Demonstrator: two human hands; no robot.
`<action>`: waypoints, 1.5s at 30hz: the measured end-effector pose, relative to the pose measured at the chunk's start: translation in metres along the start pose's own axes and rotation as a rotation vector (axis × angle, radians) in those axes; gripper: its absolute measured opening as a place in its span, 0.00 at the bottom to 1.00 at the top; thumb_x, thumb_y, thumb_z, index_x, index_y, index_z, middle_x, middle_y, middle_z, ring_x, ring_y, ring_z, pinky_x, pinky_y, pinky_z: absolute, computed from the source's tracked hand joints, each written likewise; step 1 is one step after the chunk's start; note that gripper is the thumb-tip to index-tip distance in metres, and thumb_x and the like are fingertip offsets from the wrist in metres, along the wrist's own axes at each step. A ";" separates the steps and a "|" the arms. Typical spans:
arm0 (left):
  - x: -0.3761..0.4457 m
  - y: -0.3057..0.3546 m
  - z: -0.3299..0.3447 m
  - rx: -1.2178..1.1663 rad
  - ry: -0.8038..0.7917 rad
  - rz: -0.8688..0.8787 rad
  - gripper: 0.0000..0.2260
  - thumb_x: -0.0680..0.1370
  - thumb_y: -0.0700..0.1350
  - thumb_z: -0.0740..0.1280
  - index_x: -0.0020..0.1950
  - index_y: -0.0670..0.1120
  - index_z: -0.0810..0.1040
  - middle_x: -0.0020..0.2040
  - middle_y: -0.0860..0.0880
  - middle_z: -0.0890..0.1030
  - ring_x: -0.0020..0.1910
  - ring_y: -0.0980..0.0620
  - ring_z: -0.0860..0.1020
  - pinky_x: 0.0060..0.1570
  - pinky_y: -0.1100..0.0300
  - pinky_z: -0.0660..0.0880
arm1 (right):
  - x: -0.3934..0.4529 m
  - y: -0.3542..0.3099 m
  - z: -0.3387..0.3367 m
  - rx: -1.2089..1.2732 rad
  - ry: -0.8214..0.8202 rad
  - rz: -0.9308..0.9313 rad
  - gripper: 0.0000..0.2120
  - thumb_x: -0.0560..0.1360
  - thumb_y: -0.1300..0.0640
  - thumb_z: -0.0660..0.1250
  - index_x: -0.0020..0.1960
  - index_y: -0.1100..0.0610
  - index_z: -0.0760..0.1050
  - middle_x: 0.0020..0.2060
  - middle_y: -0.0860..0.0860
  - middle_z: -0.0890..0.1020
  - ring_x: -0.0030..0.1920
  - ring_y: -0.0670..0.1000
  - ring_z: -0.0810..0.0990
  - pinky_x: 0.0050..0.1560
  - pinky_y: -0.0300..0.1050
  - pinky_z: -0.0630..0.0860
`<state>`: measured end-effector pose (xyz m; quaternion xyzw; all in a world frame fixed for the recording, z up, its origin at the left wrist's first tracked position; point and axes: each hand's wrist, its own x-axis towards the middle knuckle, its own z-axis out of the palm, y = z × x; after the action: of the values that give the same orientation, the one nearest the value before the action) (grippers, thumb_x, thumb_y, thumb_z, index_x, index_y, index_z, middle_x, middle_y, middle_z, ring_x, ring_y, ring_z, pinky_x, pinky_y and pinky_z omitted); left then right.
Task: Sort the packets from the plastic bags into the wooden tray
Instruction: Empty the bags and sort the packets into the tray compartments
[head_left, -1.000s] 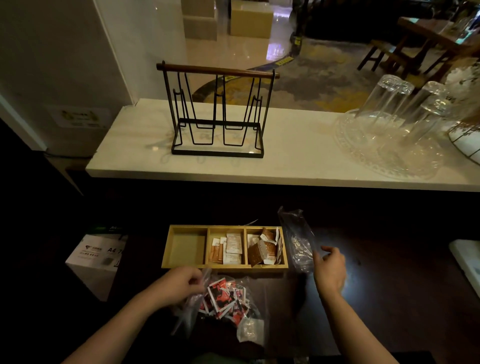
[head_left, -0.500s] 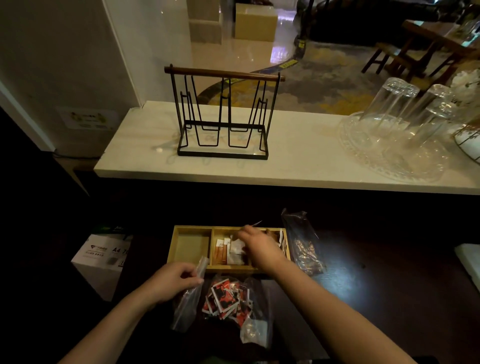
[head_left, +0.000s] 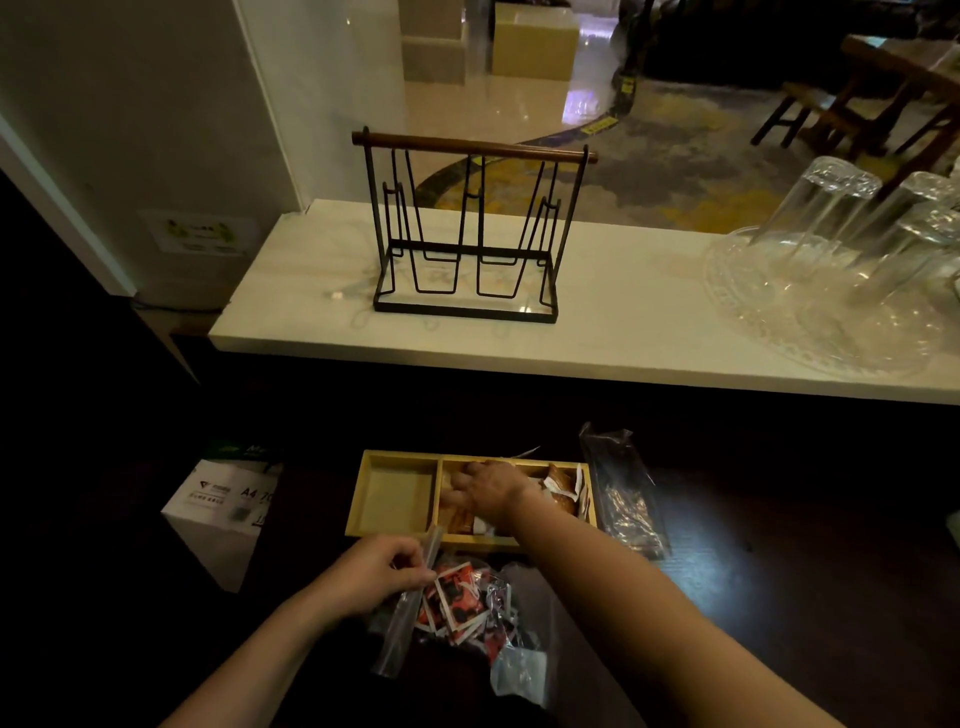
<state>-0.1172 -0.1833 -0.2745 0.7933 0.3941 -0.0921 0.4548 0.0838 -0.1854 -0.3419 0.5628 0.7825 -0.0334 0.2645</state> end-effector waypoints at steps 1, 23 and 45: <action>0.000 -0.001 0.000 0.000 -0.002 -0.004 0.11 0.75 0.49 0.68 0.34 0.54 0.72 0.34 0.55 0.75 0.34 0.60 0.73 0.35 0.67 0.68 | 0.001 0.000 0.000 -0.037 -0.009 -0.004 0.41 0.66 0.63 0.74 0.72 0.49 0.57 0.70 0.55 0.64 0.69 0.59 0.66 0.63 0.53 0.72; 0.002 0.004 -0.001 -0.007 -0.009 -0.002 0.11 0.76 0.48 0.67 0.34 0.51 0.72 0.32 0.54 0.73 0.33 0.61 0.71 0.35 0.68 0.67 | -0.080 0.074 -0.003 0.656 0.072 0.179 0.13 0.73 0.64 0.65 0.56 0.54 0.79 0.54 0.53 0.80 0.55 0.53 0.78 0.51 0.44 0.75; -0.005 0.009 0.002 -0.016 0.000 -0.030 0.09 0.77 0.47 0.66 0.36 0.51 0.72 0.37 0.53 0.76 0.37 0.58 0.74 0.40 0.63 0.71 | -0.086 0.038 0.032 0.759 0.100 0.245 0.20 0.71 0.66 0.60 0.57 0.49 0.79 0.62 0.48 0.77 0.61 0.51 0.76 0.58 0.49 0.77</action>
<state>-0.1140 -0.1904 -0.2676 0.7837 0.4065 -0.0958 0.4599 0.1491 -0.2570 -0.3212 0.7106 0.6534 -0.2609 0.0013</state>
